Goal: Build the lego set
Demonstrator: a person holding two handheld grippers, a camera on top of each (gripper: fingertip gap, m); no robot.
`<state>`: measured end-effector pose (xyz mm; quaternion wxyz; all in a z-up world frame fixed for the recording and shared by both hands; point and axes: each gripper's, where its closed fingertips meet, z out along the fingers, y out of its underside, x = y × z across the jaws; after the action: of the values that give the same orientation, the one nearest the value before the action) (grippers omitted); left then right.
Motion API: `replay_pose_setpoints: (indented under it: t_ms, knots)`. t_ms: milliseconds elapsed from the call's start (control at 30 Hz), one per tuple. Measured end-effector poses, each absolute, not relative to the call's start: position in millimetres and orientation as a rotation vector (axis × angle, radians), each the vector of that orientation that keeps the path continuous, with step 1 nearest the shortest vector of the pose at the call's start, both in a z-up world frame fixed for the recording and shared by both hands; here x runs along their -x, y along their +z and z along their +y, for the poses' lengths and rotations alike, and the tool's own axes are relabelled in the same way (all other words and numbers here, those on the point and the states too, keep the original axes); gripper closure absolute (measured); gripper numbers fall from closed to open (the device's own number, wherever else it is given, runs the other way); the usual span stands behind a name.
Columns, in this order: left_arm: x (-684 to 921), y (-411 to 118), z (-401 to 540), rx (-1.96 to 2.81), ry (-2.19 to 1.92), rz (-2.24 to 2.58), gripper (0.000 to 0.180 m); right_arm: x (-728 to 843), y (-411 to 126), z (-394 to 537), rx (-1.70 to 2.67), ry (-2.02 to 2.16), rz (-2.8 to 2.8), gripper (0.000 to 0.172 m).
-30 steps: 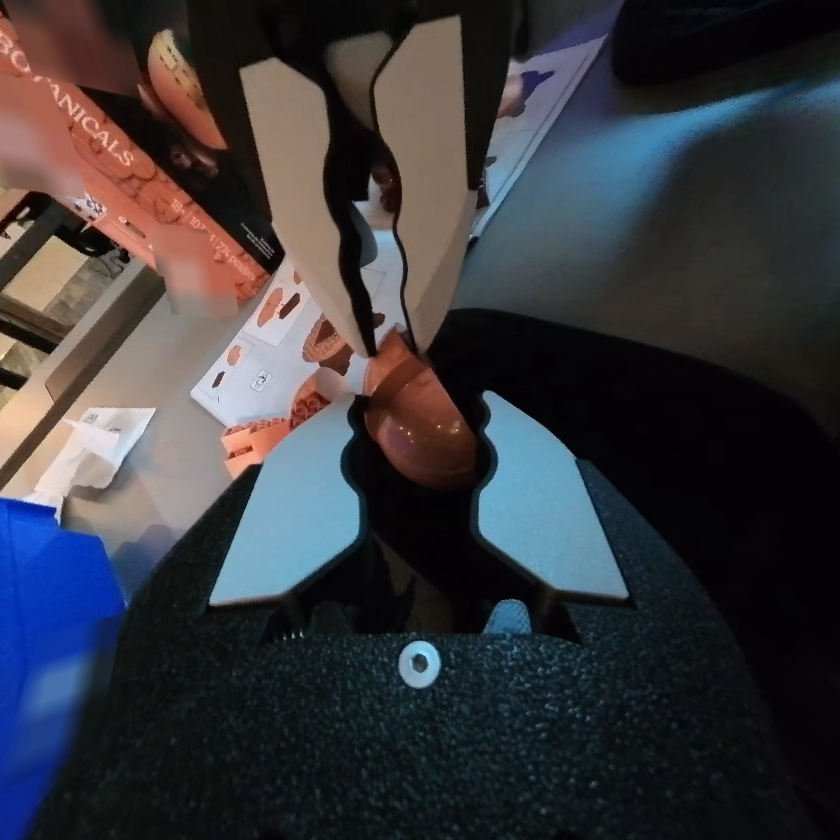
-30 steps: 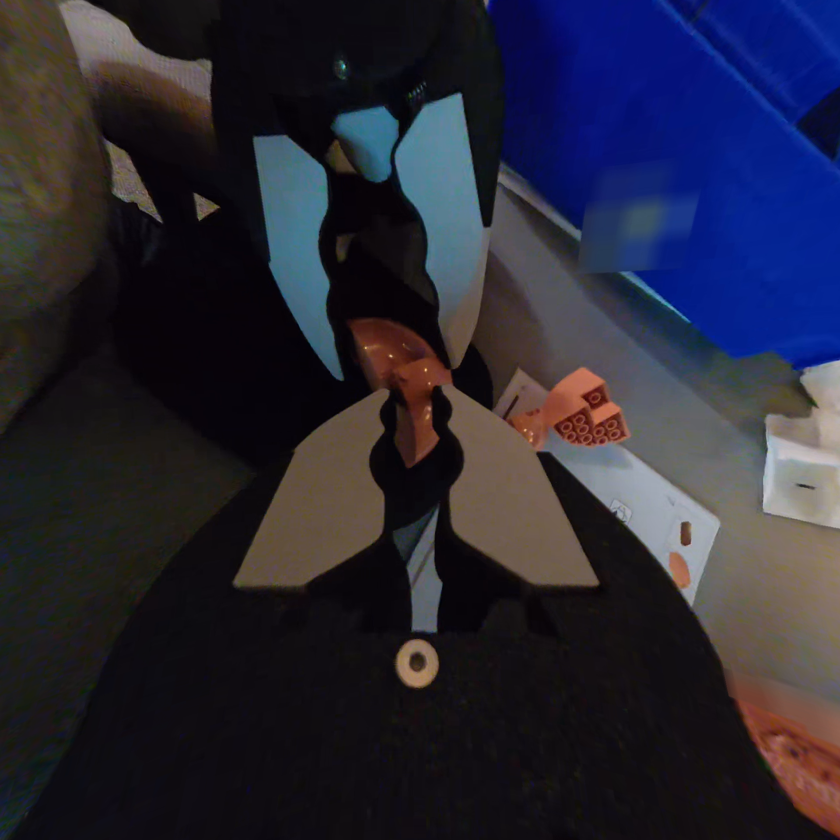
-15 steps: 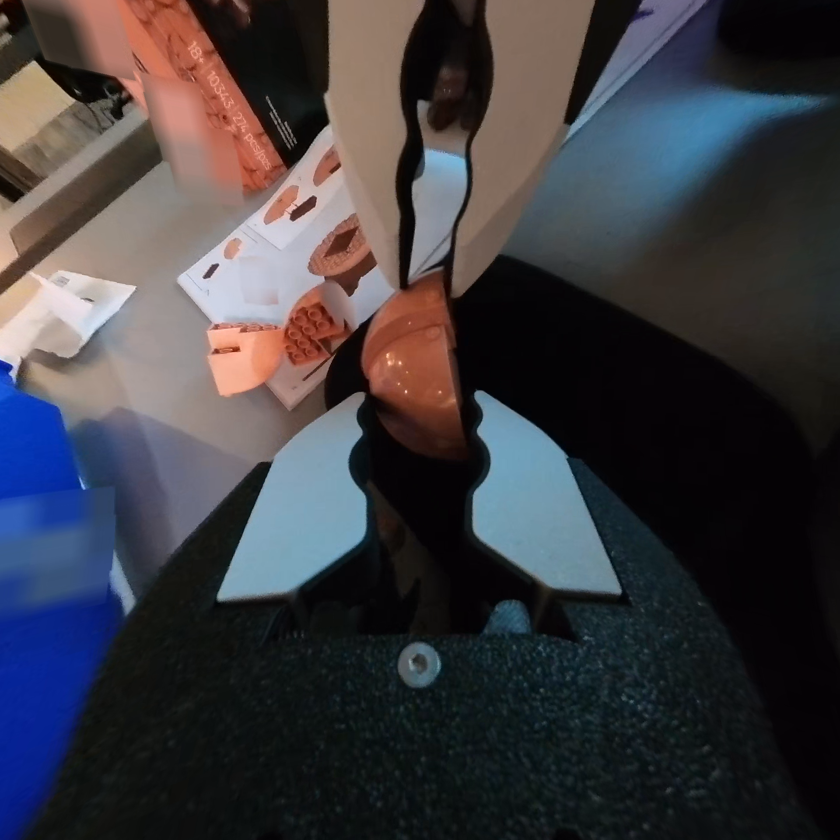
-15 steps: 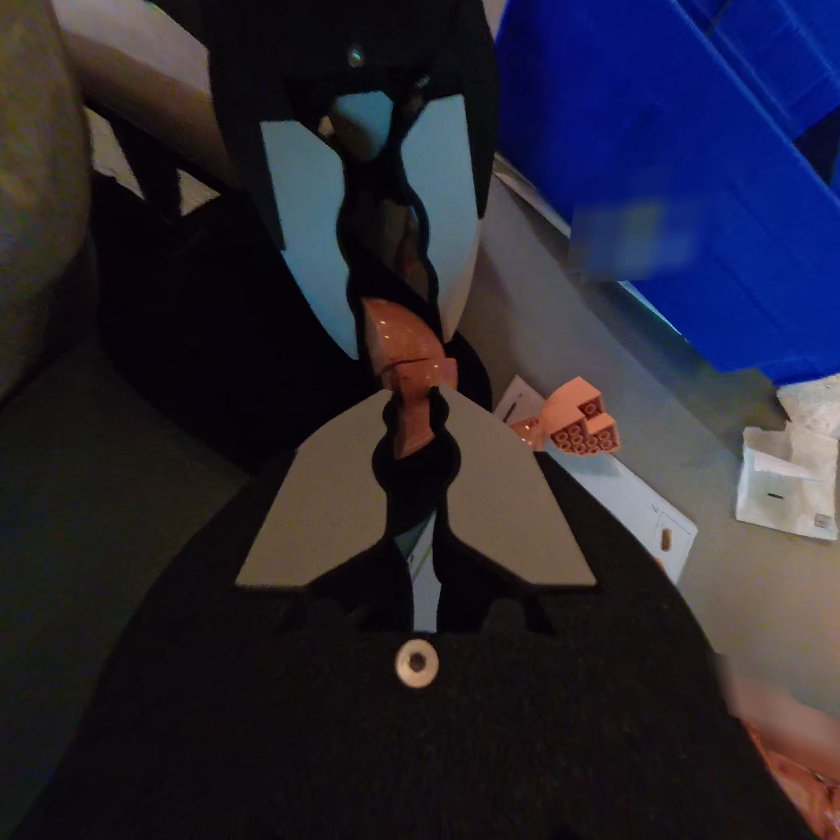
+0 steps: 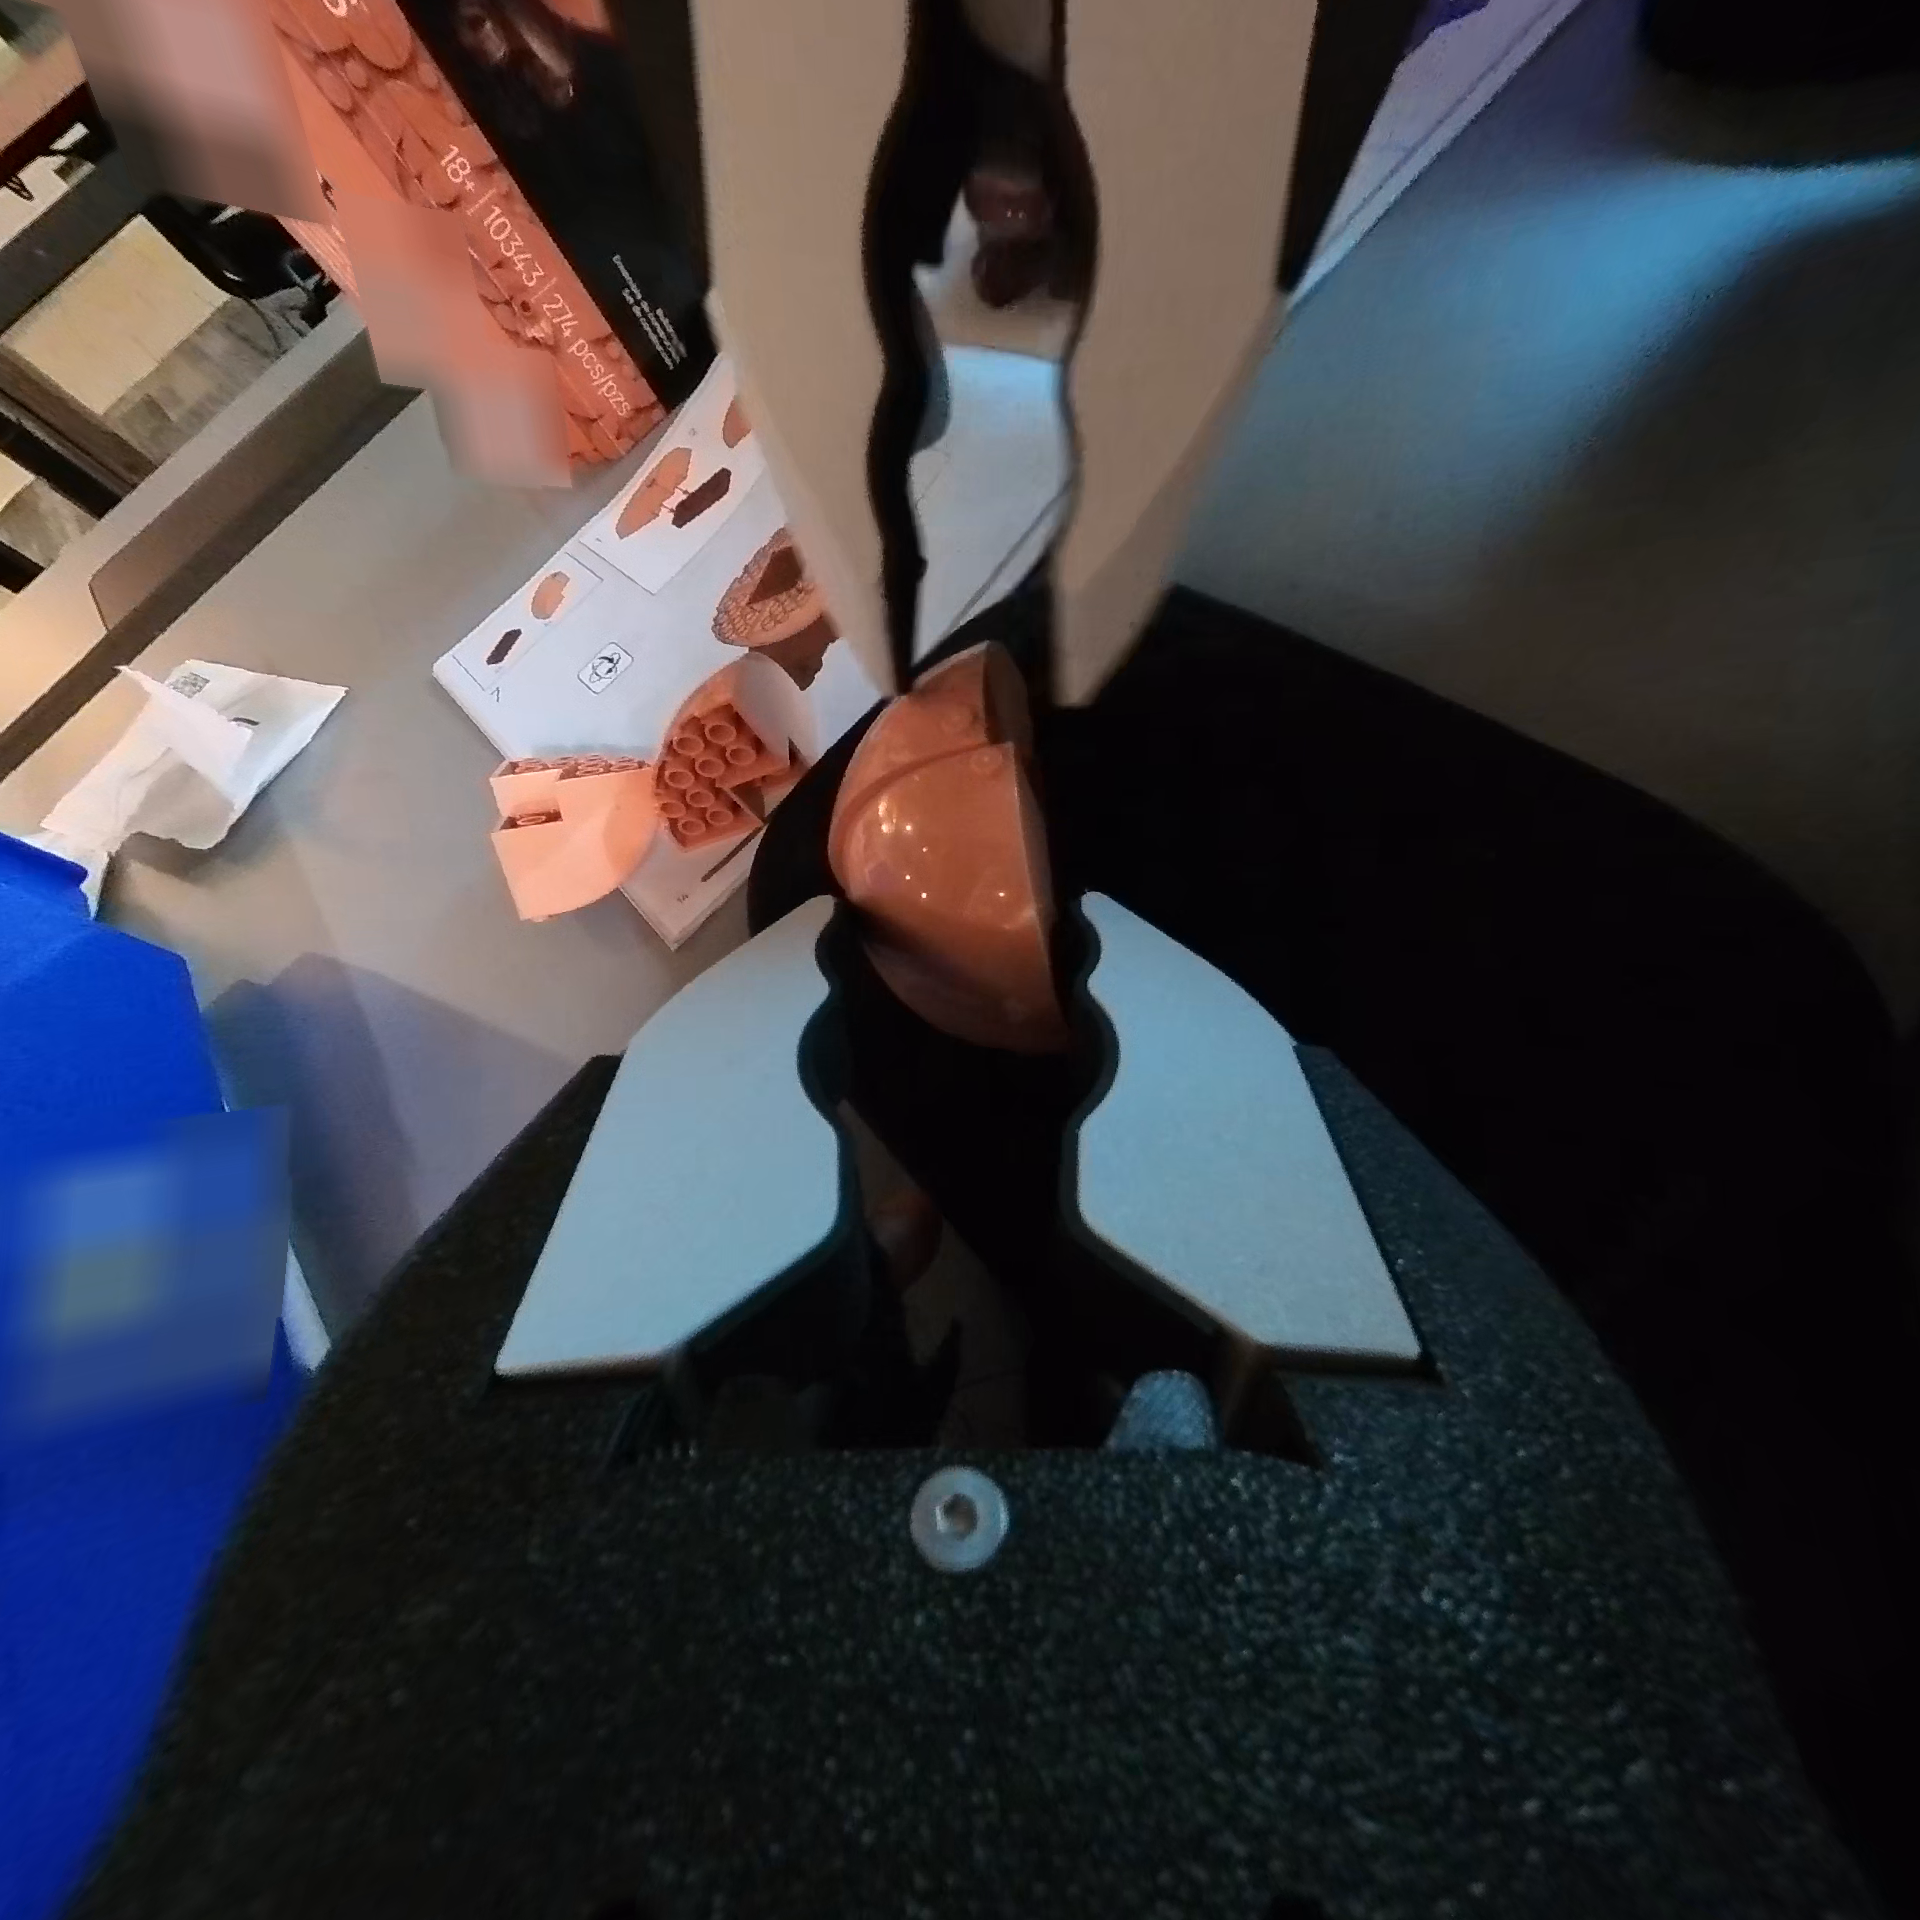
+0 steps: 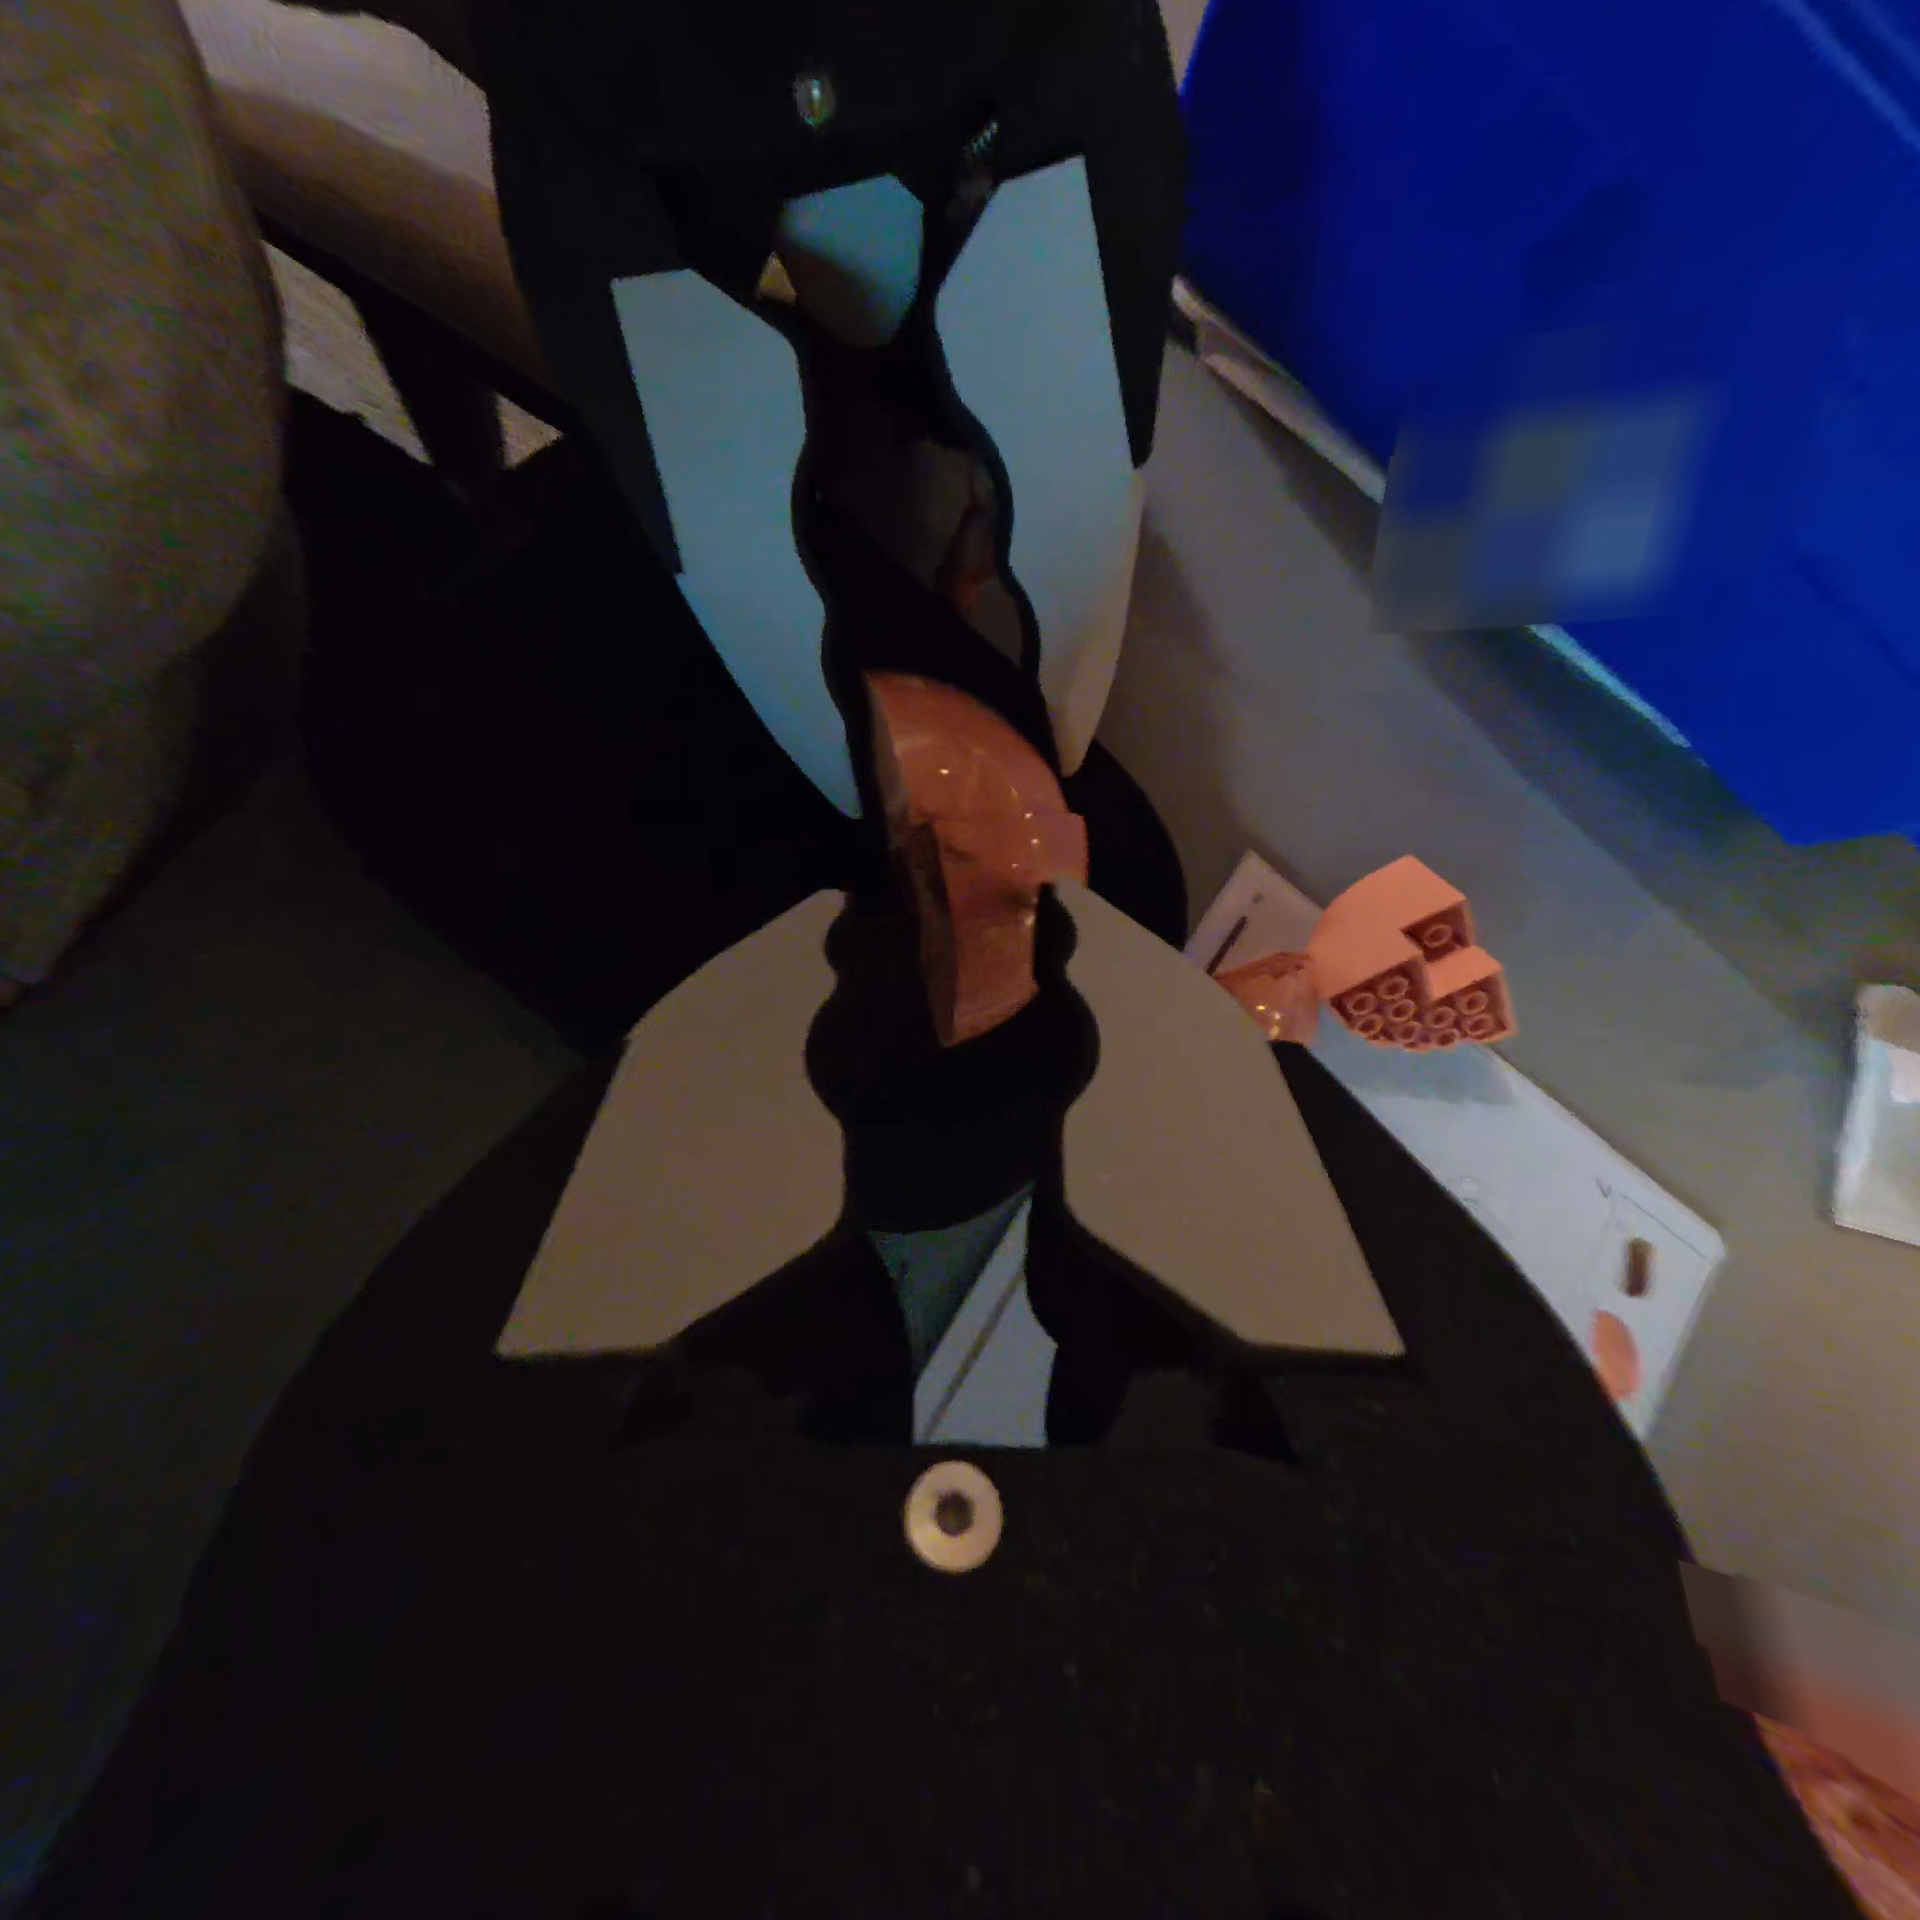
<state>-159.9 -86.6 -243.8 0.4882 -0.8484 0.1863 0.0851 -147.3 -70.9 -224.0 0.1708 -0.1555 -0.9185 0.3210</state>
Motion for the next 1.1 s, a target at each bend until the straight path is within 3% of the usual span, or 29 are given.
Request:
replay_pose_setpoints:
  t_ms: [67,267,467,1100]
  knots:
    - [159.8,-243.8,-86.6,2.062,0.206,0.454,0.142,149.5,-230.1,-67.7,0.487,0.967,-2.661,0.131]
    - [159.9,-243.7,-86.5,2.060,0.216,0.457,0.142,153.9,-229.0,-67.4,0.496,1.135,-2.691,0.148]
    - [159.8,-243.9,-85.9,2.062,0.212,0.461,0.142,153.7,-230.5,-66.8,0.498,1.058,-2.658,0.148]
    - [160.4,-245.9,-84.9,2.071,0.238,0.463,0.142,154.8,-238.0,-65.3,0.314,0.453,-2.656,0.147]
